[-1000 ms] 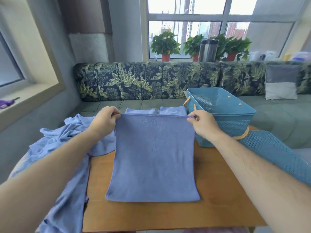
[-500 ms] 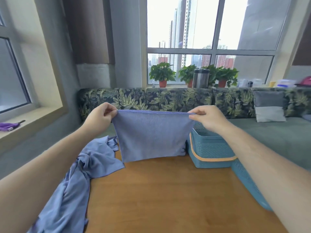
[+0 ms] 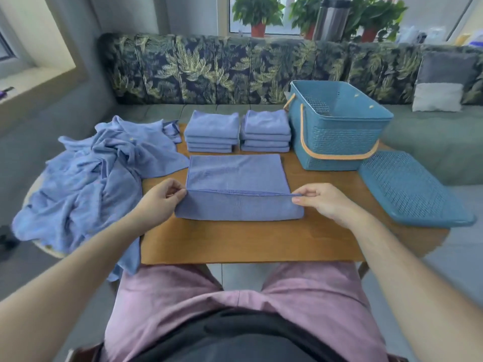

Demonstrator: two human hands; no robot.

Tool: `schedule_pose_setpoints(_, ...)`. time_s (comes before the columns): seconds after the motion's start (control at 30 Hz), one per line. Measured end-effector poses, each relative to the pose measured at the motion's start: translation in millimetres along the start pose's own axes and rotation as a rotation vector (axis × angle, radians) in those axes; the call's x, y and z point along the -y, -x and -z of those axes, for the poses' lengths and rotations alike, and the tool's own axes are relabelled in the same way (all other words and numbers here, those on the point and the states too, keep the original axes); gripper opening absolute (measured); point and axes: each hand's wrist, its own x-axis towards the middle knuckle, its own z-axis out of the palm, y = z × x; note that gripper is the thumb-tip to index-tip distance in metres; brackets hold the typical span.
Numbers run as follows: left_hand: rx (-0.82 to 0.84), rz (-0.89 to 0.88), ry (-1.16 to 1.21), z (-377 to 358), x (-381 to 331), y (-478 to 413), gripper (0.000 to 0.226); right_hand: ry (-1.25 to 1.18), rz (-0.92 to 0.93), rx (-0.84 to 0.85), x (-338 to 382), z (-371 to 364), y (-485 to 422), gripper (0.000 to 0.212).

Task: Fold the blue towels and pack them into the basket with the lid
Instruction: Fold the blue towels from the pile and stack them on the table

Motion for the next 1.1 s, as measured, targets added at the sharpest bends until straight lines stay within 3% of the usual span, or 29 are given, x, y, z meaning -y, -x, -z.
schedule_pose_setpoints(0.17, 0.011, 0.043, -0.058, -4, -4, 12, 0.012, -0.080, -0.066, 0.065, -6, -2, 9, 0.004)
schedule_pose_setpoints(0.37, 0.133, 0.106, 0.006, 6, -12, 14, 0.017, -0.095, -0.094, 0.136, -2, 11, 9, 0.015)
schedule_pose_setpoints(0.57, -0.046, 0.120, -0.124, 3, -20, -24, 0.016, -0.042, -0.025, -0.081, 9, -1, -27, 0.009)
schedule_pose_setpoints(0.77, -0.180, 0.134, -0.227, -16, -17, -79, 0.016, 0.162, 0.024, -0.311, 11, -21, -95, 0.010)
schedule_pose_setpoints(1.1, -0.225, 0.071, -0.392, -40, 19, -120, 0.016, 0.569, -0.038, -0.355, -14, -37, -144, 0.016)
